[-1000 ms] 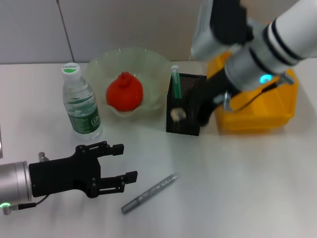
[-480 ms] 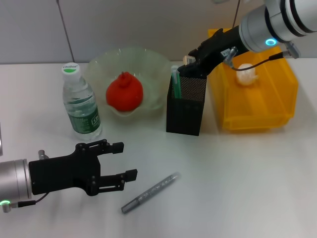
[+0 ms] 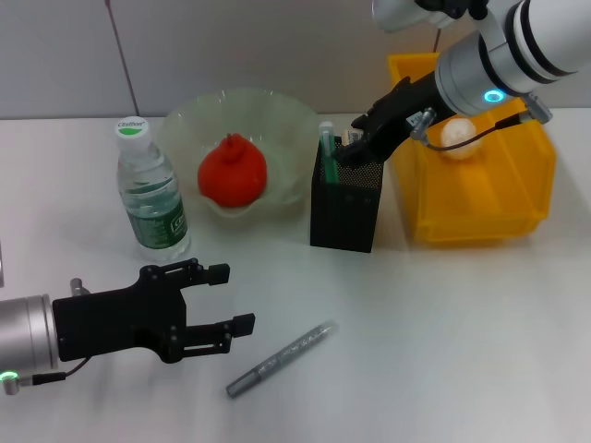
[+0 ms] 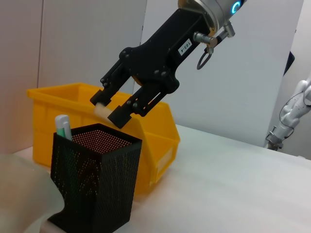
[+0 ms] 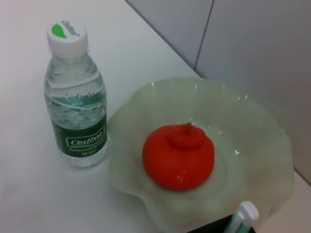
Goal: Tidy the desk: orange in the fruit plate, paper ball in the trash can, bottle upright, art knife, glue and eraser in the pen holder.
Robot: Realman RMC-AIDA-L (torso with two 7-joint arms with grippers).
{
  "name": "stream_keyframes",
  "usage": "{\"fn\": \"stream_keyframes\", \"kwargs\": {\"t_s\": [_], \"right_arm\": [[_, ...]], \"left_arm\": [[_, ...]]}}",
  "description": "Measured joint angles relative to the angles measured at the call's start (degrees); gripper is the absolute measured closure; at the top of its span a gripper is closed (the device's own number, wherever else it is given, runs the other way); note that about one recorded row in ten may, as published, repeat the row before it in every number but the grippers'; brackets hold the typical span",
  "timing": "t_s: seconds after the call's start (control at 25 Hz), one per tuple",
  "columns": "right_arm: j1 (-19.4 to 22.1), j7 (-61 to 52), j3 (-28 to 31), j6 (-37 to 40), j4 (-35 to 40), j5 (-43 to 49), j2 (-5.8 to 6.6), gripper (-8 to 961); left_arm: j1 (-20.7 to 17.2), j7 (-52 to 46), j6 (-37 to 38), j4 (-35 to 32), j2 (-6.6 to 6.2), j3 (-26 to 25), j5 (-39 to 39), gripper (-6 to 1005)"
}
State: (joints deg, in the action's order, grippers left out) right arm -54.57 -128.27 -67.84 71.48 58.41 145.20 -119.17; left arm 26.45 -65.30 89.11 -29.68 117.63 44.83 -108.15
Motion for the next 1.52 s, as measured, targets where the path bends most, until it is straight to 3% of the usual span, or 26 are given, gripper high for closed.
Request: {"fn": "stream_keyframes", "kwargs": {"t_s": [0.44,0.48,0.52,0.64,0.68,0.76,0.84,0.88,0.96,1.04,1.08,1.12,1.24,1.28,1.32,1.52], "right_arm": [[2.4,0.4,0.5,-3.1,1.2,-2.8,-0.14,243],[5.0,3.3,0.7,-5.9,1.8,-8.4,-0.17,228],[5.0,3.3,0.7,-5.9,1.8,-8.4,-0.17,214],[10.1,12.6,0.8,-8.6,2.2,-24.2,-0.13,185],[14.1,20.7,0.8,-8.8,2.1,-36.2,-0.05,185],[16.0,24.5,0.8,-8.5,1.8,-41.7,-0.05,185],[20.0,32.8,0.9,-6.6,0.2,-53.1,-0.03,185],[23.8,41.6,1.8,-1.9,-3.4,-63.1,0.08,185],[25.1,44.7,2.9,1.2,-5.8,-66.1,0.22,185],[27.4,50.6,7.2,9.3,-11.8,-70.4,0.77,185],[28.5,54.7,12.2,17.5,-18.9,-70.0,2.19,185],[28.5,54.7,12.2,17.5,-18.9,-70.0,2.19,185],[29.5,58.0,15.1,23.2,-26.6,-65.8,5.56,185],[29.9,59.7,15.2,24.6,-30.2,-61.6,7.48,185],[30.1,60.2,15.3,24.8,-31.6,-59.1,8.12,185],[32.8,61.5,18.2,24.4,-31.6,-51.3,8.43,185]], "left_arm": [[0.1,-0.2,0.1,0.0,-0.14,0.0,0.1,238],[0.1,-0.2,0.1,0.0,-0.16,0.0,0.1,239],[0.1,-0.2,0.1,0.0,-0.19,0.0,0.1,239],[0.1,-0.2,0.2,0.0,-0.21,0.0,0.1,239],[0.1,-0.2,0.2,0.0,-0.21,0.0,0.1,239],[0.1,-0.2,0.4,-0.6,-0.23,-0.5,0.1,239],[0.1,-0.3,0.4,-0.7,-0.25,-0.6,0.1,240],[0.1,-0.7,0.5,-0.7,-0.31,-0.7,0.1,240],[0.2,-1.0,0.5,-0.7,-0.34,-0.8,0.1,240],[0.3,-1.4,0.5,-0.7,-0.37,-0.9,0.1,240],[0.5,-2.1,0.6,-0.8,-0.38,-0.9,0.1,240],[0.5,-2.1,0.6,-0.8,-0.38,-0.9,0.1,241],[0.8,-4.1,0.9,-1.8,-0.49,-0.5,-0.1,241],[1.2,-6.4,1.7,-3.4,-0.53,-0.1,-0.6,241],[1.2,-6.4,1.7,-3.4,-0.53,-0.1,-0.6,241],[2.8,-17.1,4.5,-10.9,-0.40,2.4,-2.2,242]]}}
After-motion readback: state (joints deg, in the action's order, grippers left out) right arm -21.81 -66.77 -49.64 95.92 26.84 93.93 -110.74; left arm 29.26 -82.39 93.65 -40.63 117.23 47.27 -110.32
